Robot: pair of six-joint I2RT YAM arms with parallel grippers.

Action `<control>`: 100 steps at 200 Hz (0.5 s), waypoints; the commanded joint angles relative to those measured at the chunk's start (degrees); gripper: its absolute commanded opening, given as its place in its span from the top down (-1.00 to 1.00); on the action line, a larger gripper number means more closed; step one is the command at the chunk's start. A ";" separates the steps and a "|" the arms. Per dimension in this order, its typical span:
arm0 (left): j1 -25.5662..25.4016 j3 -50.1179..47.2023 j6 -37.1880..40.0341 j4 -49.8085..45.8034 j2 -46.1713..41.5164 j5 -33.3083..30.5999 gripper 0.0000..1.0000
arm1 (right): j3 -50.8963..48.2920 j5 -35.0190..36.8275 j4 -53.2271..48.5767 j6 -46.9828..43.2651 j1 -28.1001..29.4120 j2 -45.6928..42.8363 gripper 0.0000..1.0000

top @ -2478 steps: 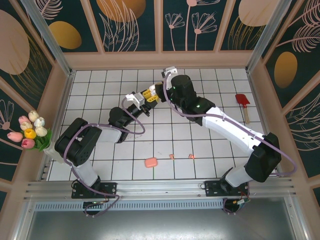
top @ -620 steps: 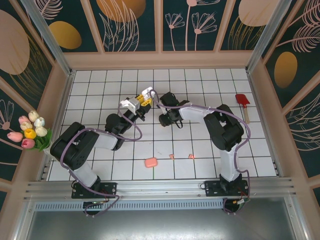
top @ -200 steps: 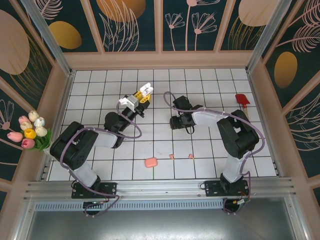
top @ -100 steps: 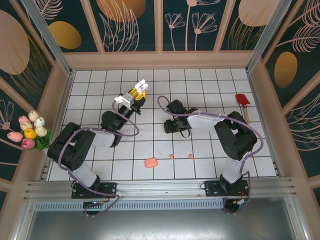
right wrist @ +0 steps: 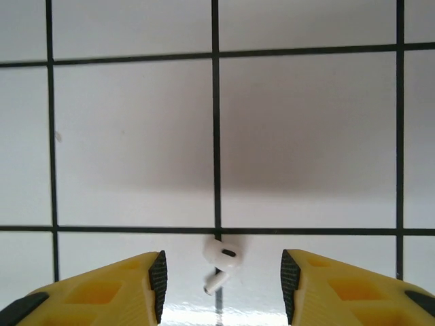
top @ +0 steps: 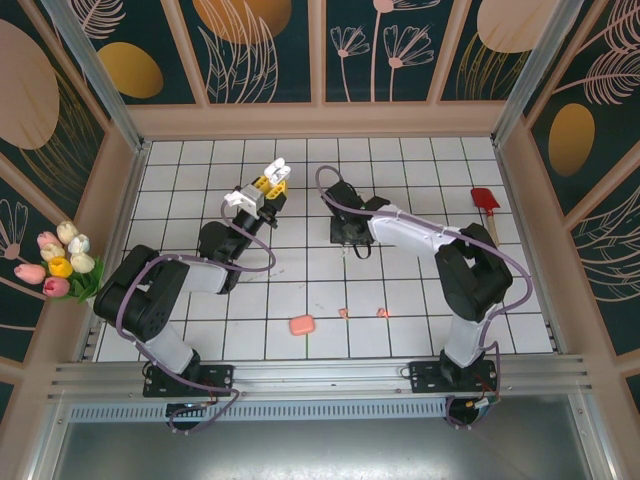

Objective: Insert wireless bluetooth earbuds into charging case

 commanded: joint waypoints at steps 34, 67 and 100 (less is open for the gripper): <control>1.11 -0.56 -0.76 4.55 -0.70 -0.80 1.00 | 3.98 2.99 -7.45 13.74 2.01 7.24 0.01; 1.28 -0.73 -1.53 5.83 -0.21 -0.62 1.00 | 5.22 4.48 -8.85 14.51 2.60 9.34 0.02; 1.46 -1.01 -2.31 7.23 0.43 -0.54 1.00 | 5.73 4.52 -8.70 14.79 2.76 10.55 0.02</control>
